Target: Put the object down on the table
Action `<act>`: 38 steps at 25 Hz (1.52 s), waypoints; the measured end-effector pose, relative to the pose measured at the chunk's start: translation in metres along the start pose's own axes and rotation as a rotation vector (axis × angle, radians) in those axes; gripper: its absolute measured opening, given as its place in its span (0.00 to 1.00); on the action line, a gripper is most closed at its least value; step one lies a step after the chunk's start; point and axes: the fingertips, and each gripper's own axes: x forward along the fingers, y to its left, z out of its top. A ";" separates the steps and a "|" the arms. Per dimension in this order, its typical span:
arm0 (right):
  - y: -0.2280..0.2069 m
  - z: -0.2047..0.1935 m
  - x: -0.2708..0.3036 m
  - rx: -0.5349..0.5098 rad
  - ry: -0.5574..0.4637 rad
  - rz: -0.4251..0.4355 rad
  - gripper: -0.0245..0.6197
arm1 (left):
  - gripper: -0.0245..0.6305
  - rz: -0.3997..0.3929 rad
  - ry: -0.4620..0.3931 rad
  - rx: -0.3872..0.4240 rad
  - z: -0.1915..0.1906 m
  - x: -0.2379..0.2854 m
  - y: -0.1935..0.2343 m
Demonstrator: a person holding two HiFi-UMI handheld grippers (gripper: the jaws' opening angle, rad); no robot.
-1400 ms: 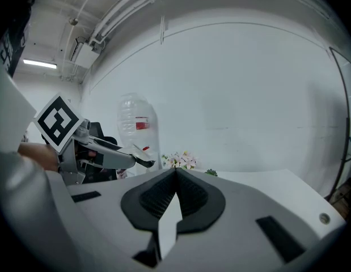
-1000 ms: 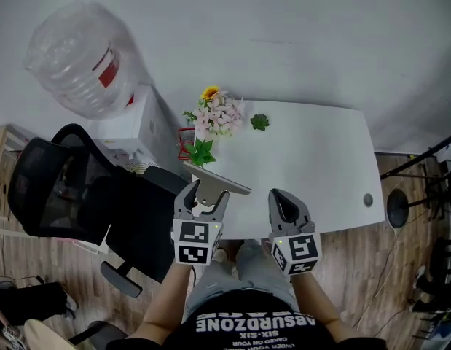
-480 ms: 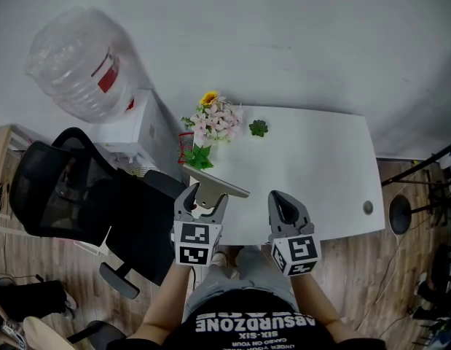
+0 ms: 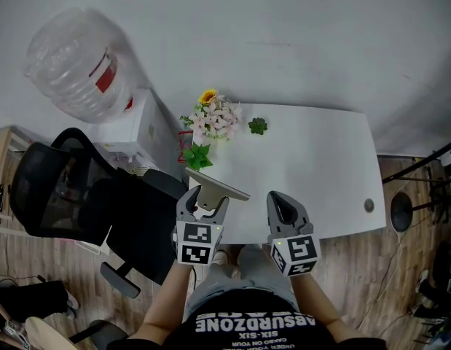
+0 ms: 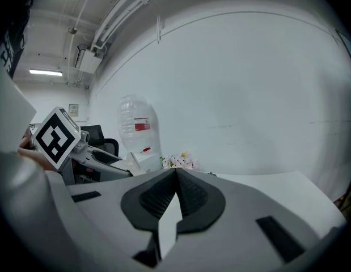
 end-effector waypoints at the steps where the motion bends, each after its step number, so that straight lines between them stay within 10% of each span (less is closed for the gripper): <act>1: 0.000 -0.001 0.000 0.001 0.002 0.001 0.04 | 0.48 -0.001 0.004 0.000 -0.001 0.001 -0.001; 38: -0.002 -0.016 0.024 0.027 0.054 0.035 0.04 | 0.48 -0.046 0.115 0.003 -0.048 0.039 -0.001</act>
